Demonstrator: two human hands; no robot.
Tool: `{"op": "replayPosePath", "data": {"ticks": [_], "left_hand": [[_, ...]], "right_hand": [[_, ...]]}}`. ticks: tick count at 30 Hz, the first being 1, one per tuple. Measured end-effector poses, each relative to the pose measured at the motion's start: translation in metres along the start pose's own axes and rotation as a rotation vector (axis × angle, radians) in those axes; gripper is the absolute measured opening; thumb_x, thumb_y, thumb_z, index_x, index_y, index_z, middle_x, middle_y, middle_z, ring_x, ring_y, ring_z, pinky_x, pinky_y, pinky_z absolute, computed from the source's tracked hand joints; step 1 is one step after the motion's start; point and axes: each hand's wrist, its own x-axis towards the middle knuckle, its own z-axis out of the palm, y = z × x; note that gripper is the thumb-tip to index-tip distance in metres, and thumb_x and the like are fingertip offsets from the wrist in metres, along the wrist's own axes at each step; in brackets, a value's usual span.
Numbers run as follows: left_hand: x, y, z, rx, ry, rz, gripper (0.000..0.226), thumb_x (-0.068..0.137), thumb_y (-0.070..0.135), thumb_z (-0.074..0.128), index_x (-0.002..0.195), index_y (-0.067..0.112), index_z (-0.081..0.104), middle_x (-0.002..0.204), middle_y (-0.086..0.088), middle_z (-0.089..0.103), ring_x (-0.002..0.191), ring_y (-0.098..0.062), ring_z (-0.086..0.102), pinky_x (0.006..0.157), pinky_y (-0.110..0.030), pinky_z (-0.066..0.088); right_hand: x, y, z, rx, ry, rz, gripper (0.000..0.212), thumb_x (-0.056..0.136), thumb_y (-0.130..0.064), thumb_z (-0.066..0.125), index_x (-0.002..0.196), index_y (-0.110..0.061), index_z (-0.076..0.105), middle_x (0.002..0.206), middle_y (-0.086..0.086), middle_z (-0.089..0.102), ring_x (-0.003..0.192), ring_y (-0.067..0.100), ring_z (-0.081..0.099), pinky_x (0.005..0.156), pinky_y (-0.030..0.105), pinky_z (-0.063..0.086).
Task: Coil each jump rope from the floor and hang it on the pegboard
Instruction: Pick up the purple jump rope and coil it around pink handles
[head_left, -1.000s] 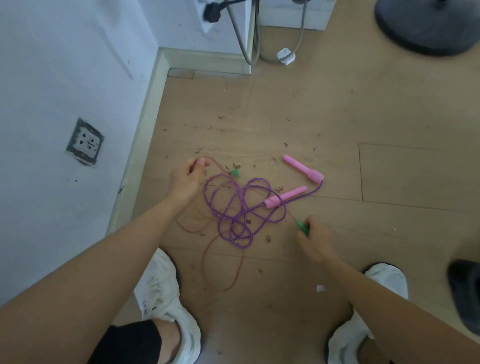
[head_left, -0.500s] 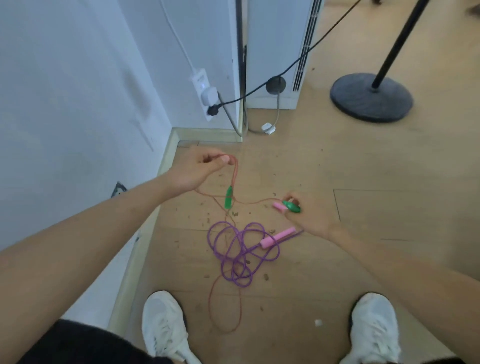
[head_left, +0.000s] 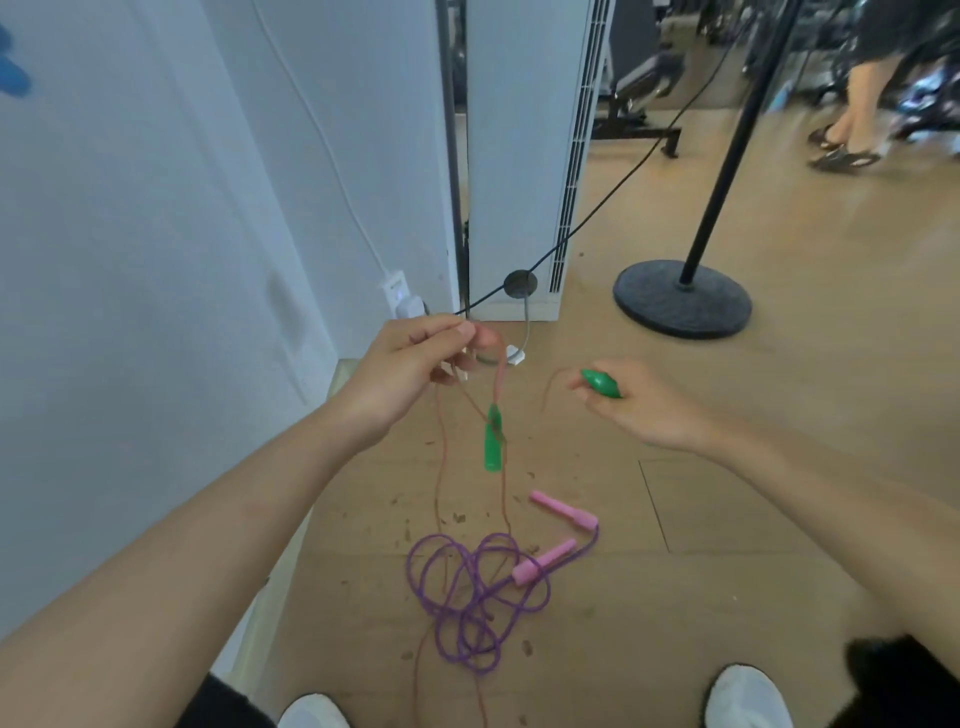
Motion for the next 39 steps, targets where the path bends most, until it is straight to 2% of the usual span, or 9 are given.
{"op": "replayPosePath", "data": {"ticks": [3, 6, 10, 13, 16, 22, 30, 35, 39], "left_hand": [[0.0, 0.0, 0.002, -0.146, -0.022, -0.024, 0.03, 0.105, 0.02, 0.043, 0.105, 0.005, 0.069, 0.118, -0.012, 0.071, 0.099, -0.024, 0.07, 0.086, -0.035, 0.047], [0.0, 0.003, 0.004, -0.271, -0.046, -0.055, 0.03, 0.107, 0.024, 0.04, 0.103, 0.016, 0.068, 0.12, -0.016, 0.07, 0.096, -0.026, 0.069, 0.076, -0.031, 0.044], [0.004, 0.009, 0.005, -0.417, -0.005, -0.084, 0.03, 0.106, 0.028, 0.041, 0.096, 0.024, 0.069, 0.114, -0.007, 0.073, 0.095, -0.022, 0.069, 0.076, -0.028, 0.049], [0.008, 0.011, 0.003, -0.474, -0.013, -0.101, 0.031, 0.107, 0.03, 0.039, 0.095, 0.026, 0.067, 0.117, -0.003, 0.072, 0.101, -0.021, 0.07, 0.078, -0.028, 0.051], [0.007, 0.01, 0.005, -0.465, -0.072, -0.108, 0.029, 0.107, 0.03, 0.038, 0.098, 0.023, 0.065, 0.118, -0.003, 0.072, 0.102, -0.022, 0.07, 0.076, -0.027, 0.053], [0.007, 0.009, 0.014, -0.453, -0.161, -0.094, 0.03, 0.107, 0.028, 0.037, 0.109, 0.016, 0.065, 0.121, -0.007, 0.07, 0.099, -0.023, 0.071, 0.073, -0.024, 0.056], [0.017, -0.01, -0.012, 0.106, 0.191, -0.044, 0.02, 0.096, 0.027, 0.063, 0.089, 0.015, 0.078, 0.075, 0.0, 0.071, 0.051, -0.008, 0.045, 0.052, -0.021, 0.034], [0.025, -0.03, -0.036, 0.498, 0.13, -0.063, 0.018, 0.085, 0.039, 0.076, 0.081, 0.022, 0.077, 0.062, 0.002, 0.061, 0.059, -0.009, 0.053, 0.061, -0.026, 0.043], [0.026, -0.038, -0.044, 0.587, 0.029, -0.157, 0.023, 0.092, 0.041, 0.067, 0.084, 0.022, 0.077, 0.066, 0.0, 0.058, 0.049, -0.003, 0.048, 0.056, -0.023, 0.038]], "right_hand": [[-0.002, -0.009, 0.0, -0.09, -0.033, -0.123, 0.027, 0.091, -0.022, 0.063, 0.117, -0.025, 0.066, 0.114, -0.004, 0.069, 0.105, 0.018, 0.065, 0.095, 0.041, 0.05], [-0.009, -0.039, 0.0, -0.045, -0.091, -0.197, 0.053, 0.084, -0.018, 0.073, 0.134, -0.025, 0.056, 0.127, -0.012, 0.059, 0.119, 0.005, 0.054, 0.103, 0.024, 0.041], [-0.015, -0.059, -0.013, -0.12, -0.389, 0.002, 0.064, 0.084, -0.04, 0.074, 0.142, -0.029, 0.047, 0.121, -0.007, 0.06, 0.088, 0.008, 0.067, 0.072, 0.024, 0.056], [-0.017, -0.052, -0.011, -0.303, -0.53, 0.033, 0.065, 0.083, -0.05, 0.072, 0.14, -0.026, 0.049, 0.111, -0.007, 0.067, 0.078, 0.014, 0.07, 0.082, 0.032, 0.057], [-0.012, -0.047, -0.003, -0.189, -0.314, -0.028, 0.064, 0.081, -0.05, 0.074, 0.137, -0.026, 0.052, 0.12, -0.008, 0.064, 0.093, -0.004, 0.06, 0.081, 0.014, 0.047], [0.004, -0.059, 0.014, 0.401, -0.127, -0.132, 0.017, 0.091, -0.014, 0.068, 0.107, -0.008, 0.071, 0.108, 0.008, 0.073, 0.093, 0.001, 0.066, 0.089, 0.016, 0.05], [0.008, -0.046, 0.003, 0.439, -0.092, 0.025, 0.014, 0.098, -0.014, 0.057, 0.095, -0.005, 0.068, 0.075, 0.002, 0.068, 0.066, 0.01, 0.065, 0.068, 0.021, 0.052], [0.005, -0.048, -0.013, 0.561, -0.088, 0.106, 0.018, 0.1, -0.018, 0.053, 0.088, -0.009, 0.063, 0.064, -0.001, 0.053, 0.056, 0.013, 0.049, 0.058, 0.026, 0.044], [0.001, -0.05, -0.029, 0.708, -0.147, 0.182, 0.027, 0.104, -0.023, 0.048, 0.08, -0.013, 0.054, 0.062, 0.001, 0.055, 0.064, 0.02, 0.064, 0.063, 0.03, 0.055]]}}
